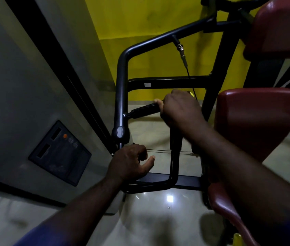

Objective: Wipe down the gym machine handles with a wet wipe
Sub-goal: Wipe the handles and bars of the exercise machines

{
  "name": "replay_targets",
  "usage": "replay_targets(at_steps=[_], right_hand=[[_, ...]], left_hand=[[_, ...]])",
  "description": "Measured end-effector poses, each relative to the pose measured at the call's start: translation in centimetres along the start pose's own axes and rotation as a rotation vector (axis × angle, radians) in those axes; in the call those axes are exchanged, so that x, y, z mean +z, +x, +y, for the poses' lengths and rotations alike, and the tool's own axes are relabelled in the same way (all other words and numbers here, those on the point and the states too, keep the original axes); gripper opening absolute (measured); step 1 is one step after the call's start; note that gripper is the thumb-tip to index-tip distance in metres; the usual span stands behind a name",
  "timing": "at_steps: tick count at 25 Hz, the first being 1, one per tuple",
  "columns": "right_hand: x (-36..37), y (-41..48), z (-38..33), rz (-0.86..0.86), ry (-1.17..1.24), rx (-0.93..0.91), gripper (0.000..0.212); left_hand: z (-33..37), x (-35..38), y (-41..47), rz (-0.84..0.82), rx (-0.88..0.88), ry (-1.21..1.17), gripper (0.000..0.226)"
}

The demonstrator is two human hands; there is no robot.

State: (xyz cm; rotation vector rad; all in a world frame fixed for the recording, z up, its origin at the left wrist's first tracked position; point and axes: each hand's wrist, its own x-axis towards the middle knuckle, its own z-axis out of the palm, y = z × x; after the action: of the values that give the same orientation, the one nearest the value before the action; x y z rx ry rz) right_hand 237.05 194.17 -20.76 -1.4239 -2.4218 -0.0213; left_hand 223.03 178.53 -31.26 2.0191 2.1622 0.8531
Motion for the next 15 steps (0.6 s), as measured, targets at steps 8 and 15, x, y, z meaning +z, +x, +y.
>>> replay_targets(at_steps=[8, 15], right_hand=[[-0.9, 0.7, 0.5, -0.113, 1.448, 0.583, 0.053], [2.4, -10.9, -1.5, -0.124, 1.65, 0.699, 0.058]], left_hand=[[0.3, -0.2, -0.1, -0.051, -0.014, 0.046, 0.033], [0.0, 0.2, 0.0, -0.046, 0.008, 0.085, 0.037]])
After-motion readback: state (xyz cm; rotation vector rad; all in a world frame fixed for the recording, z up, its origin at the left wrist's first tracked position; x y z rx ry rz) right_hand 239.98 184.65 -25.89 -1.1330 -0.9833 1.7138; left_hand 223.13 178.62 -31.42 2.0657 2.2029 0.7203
